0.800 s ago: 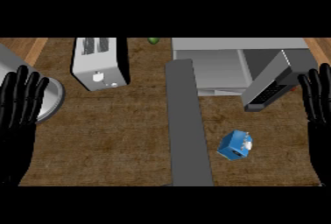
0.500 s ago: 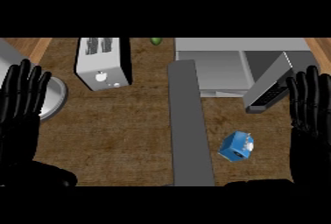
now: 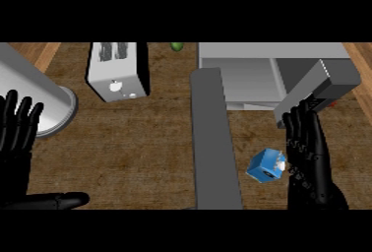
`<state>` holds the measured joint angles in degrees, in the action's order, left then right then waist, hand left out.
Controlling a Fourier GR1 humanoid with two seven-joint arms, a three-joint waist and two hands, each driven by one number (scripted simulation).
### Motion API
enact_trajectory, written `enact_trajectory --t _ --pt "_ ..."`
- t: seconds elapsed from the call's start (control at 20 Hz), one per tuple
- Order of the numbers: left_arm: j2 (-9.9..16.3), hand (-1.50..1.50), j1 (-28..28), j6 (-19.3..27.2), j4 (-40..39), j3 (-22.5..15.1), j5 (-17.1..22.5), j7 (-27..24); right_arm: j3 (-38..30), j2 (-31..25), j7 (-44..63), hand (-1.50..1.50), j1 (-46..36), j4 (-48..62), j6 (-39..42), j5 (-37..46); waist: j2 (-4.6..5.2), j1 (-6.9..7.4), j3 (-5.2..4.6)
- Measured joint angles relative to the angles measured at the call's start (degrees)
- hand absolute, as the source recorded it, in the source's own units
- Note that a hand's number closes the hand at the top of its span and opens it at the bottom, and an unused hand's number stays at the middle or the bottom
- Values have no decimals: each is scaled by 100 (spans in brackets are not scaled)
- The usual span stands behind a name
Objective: Pick up the milk, place it into the microwave and close the microwave
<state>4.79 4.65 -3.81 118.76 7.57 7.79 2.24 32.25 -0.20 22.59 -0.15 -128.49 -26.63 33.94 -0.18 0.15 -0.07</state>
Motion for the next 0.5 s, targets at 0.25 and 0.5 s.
enact_trajectory --t 0.25,0.5 --pt "73 -150 581 -378 269 260 429 -153 285 -2 616 -150 -73 22 -349 764 1 13 0" --pt "145 -150 1000 -669 571 527 752 -152 512 0 663 -150 286 169 -699 1090 4 9 5"
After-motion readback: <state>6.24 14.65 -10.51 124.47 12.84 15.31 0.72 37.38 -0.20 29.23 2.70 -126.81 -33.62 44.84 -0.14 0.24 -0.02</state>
